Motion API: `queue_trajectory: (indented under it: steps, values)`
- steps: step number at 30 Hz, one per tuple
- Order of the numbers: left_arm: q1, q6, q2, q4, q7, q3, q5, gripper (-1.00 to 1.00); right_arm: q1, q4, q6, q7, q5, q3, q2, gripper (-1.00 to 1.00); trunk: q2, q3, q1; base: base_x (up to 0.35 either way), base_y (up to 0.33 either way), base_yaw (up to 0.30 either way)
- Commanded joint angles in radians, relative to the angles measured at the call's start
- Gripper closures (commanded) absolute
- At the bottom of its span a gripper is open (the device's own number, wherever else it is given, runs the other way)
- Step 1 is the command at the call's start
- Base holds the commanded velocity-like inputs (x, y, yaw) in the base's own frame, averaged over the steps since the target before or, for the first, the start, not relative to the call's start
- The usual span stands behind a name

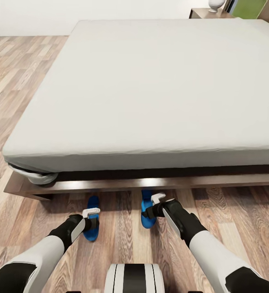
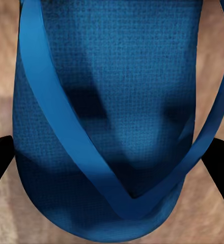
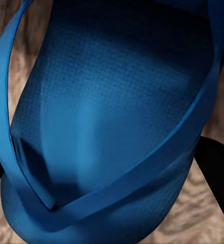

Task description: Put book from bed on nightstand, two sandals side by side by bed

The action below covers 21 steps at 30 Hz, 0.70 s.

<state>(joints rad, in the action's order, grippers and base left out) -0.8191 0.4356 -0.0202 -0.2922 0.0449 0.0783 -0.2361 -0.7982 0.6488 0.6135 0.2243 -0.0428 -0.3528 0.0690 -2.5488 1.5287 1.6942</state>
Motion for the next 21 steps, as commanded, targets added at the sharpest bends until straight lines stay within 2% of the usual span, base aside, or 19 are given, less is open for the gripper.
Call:
queue_trajectory:
  steps: [1,17,21]
  values:
    - [0.0,0.0,0.0,0.0,-0.001,0.0,0.001,1.0,0.0,0.0,0.0,0.0,0.0,0.0,0.0,1.0,0.0,0.0,0.0,0.01,0.0,0.0]
    - [0.0,0.001,0.0,0.0,-0.002,0.0,0.001,1.0,0.0,0.0,0.0,0.0,0.0,0.0,0.0,1.0,-0.004,0.062,0.007,0.001,0.0,0.0]
    - [0.0,0.0,0.0,-0.001,-0.001,0.0,0.0,1.0,0.0,0.0,0.0,0.0,0.0,0.0,0.0,1.0,-0.004,0.062,0.007,0.0,0.0,0.0]
